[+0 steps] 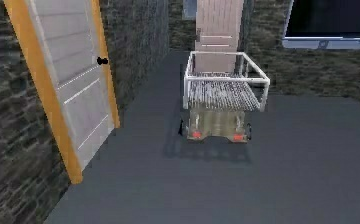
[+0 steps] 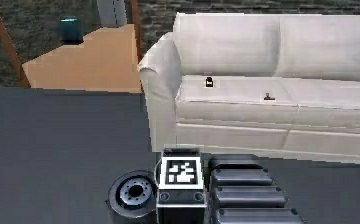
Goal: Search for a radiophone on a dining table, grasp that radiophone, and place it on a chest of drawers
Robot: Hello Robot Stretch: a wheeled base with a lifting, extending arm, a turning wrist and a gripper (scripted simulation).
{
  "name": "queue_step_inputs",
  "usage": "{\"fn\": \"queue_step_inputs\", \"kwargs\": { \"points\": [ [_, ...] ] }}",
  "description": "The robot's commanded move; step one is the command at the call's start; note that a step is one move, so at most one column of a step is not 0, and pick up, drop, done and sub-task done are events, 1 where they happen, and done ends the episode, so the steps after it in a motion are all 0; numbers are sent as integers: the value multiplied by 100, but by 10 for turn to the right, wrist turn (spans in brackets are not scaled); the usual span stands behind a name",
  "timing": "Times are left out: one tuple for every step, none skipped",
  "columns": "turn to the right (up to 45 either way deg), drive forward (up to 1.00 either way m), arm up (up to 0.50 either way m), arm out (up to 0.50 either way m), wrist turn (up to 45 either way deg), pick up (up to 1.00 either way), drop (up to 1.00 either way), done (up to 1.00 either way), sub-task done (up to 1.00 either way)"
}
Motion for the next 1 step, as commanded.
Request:
{"fn": "queue_step_inputs", "kwargs": {
  "points": [
    [0, 25, 0, 0, 0, 0, 0, 0, 0]
  ]
}}
